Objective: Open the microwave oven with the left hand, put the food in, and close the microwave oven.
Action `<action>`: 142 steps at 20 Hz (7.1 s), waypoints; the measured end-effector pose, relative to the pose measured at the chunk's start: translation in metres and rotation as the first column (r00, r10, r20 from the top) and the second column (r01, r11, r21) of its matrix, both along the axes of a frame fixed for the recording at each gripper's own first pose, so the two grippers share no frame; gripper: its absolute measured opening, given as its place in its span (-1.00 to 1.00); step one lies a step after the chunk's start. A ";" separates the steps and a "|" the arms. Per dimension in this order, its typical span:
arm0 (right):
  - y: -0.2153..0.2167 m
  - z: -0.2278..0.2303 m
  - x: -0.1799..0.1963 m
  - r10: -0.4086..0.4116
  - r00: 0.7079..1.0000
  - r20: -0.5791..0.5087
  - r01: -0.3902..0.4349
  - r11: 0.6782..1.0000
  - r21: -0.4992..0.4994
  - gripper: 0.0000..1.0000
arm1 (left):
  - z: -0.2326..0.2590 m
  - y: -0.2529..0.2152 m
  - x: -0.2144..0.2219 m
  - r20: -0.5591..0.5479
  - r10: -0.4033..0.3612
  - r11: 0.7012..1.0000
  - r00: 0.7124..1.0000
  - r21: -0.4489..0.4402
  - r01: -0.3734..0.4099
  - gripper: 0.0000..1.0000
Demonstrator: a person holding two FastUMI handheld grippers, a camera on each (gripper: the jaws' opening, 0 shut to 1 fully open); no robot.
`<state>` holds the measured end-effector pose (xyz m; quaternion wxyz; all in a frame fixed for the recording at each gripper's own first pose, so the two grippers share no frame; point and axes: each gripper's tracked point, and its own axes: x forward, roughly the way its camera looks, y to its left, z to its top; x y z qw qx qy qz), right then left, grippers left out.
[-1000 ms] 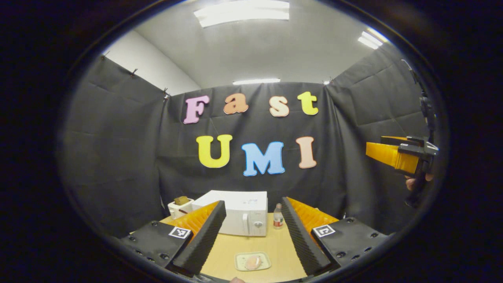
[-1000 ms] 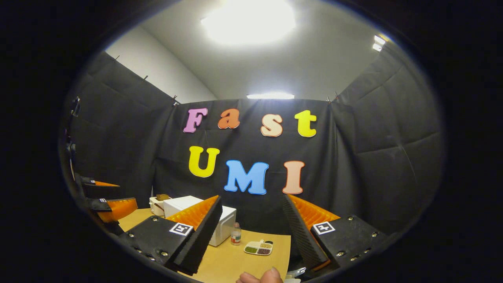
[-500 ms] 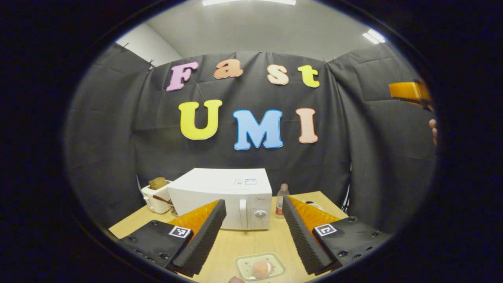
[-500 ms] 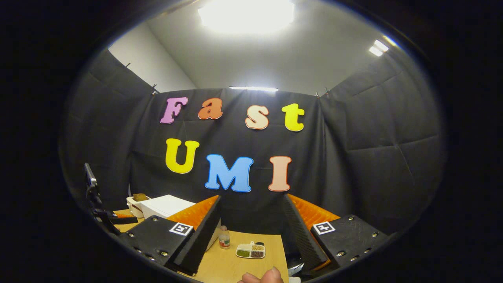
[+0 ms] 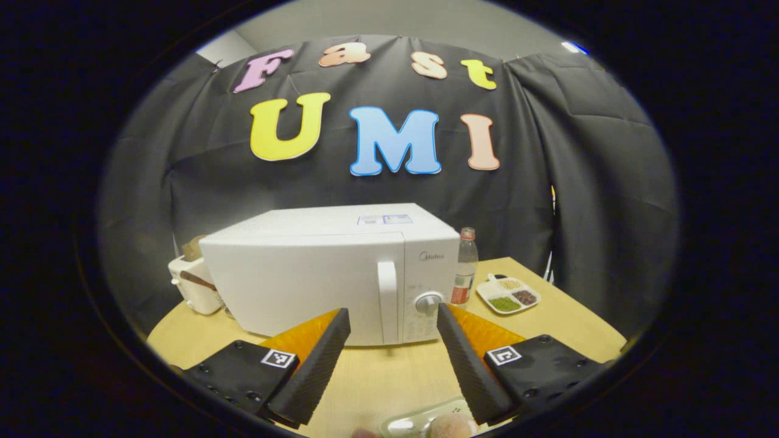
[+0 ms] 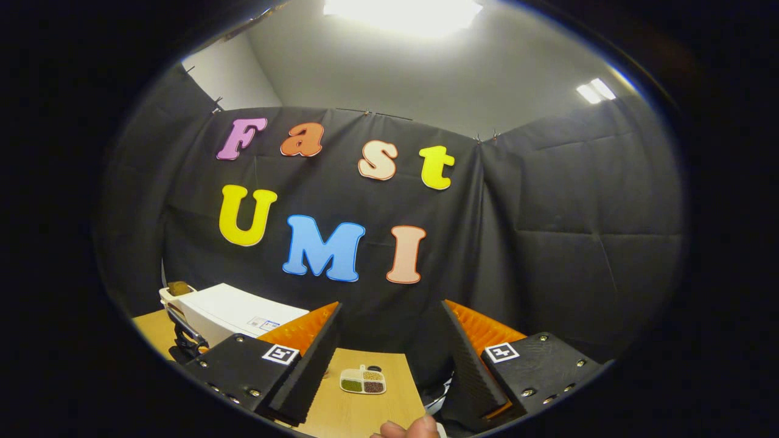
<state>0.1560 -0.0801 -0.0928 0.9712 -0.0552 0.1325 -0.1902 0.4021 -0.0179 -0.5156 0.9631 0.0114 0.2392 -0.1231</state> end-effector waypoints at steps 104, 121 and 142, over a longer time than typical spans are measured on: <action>0.315 -0.473 -0.079 0.485 0.589 -0.646 -0.073 0.828 0.556 0.02 | 0.178 0.354 -0.358 -0.146 0.600 0.800 0.787 0.111 -0.589 0.48; 0.430 -0.376 0.091 0.351 0.841 -0.412 0.071 0.683 0.727 0.01 | 0.210 0.450 -0.339 -0.077 0.492 0.865 0.867 -0.073 -0.497 0.59; 0.441 -0.480 0.296 -0.023 0.963 -0.268 0.248 0.463 0.851 0.09 | 0.160 0.419 -0.371 -0.323 0.539 0.841 0.778 0.162 -0.516 0.48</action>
